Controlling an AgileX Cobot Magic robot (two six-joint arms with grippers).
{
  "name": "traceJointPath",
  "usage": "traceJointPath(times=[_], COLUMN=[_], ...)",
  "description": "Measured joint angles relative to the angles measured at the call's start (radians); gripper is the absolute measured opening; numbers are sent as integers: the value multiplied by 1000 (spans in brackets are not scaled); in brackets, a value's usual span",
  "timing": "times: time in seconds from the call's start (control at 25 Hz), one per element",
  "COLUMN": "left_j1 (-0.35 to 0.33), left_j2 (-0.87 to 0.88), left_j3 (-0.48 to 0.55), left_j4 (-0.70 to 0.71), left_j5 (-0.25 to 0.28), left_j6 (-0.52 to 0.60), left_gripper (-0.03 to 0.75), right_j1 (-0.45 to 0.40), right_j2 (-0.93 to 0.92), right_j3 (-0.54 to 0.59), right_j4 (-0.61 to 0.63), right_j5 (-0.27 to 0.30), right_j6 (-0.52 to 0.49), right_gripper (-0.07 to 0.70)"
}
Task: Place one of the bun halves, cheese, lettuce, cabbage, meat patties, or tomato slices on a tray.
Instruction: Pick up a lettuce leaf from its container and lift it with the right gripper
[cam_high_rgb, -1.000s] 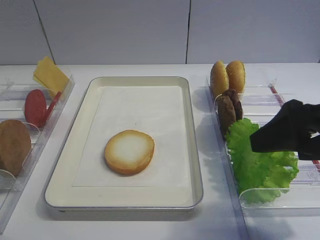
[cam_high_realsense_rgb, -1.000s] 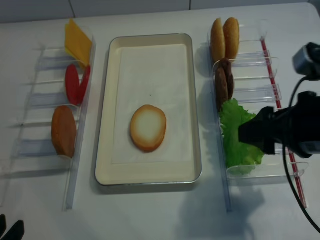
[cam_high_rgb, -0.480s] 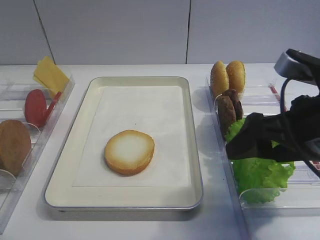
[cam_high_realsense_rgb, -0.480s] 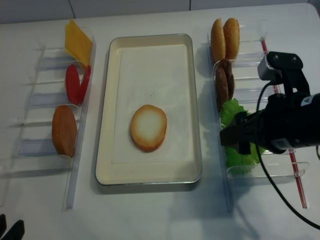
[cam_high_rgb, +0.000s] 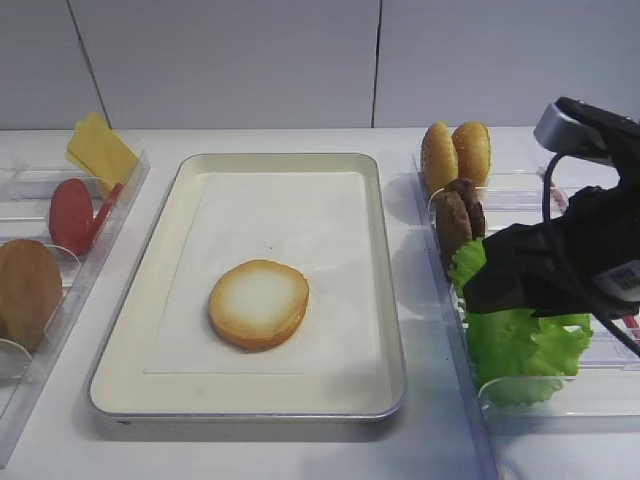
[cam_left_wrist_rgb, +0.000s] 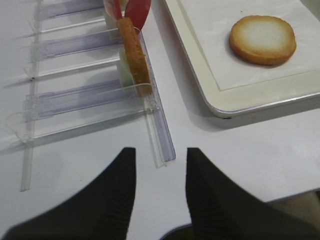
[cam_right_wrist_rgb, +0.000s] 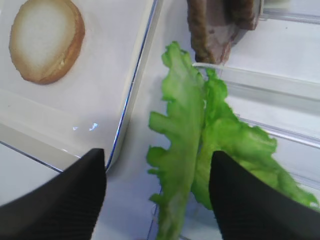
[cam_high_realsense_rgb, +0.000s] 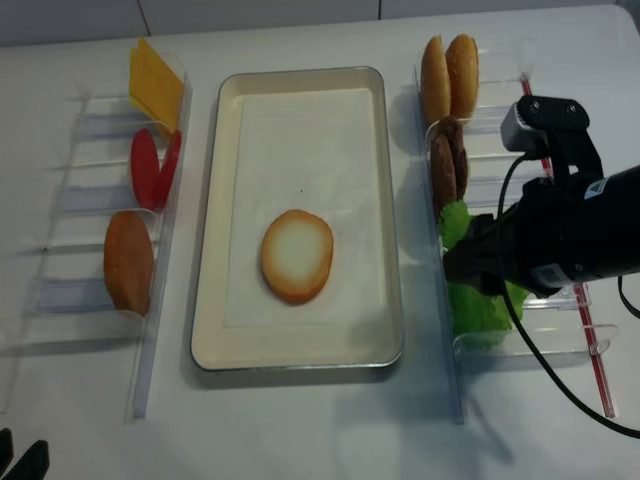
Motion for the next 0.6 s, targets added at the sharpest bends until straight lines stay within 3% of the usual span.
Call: traceJointPath(times=[0.6], left_j1=[0], left_j2=[0], left_j3=[0], left_j4=[0], left_j5=[0], left_j6=[0], left_gripper=[234], right_j1=[0], right_j2=[4], right_j3=[-4], right_j4=[2], right_j5=[29], right_j6=[10], right_gripper=[70])
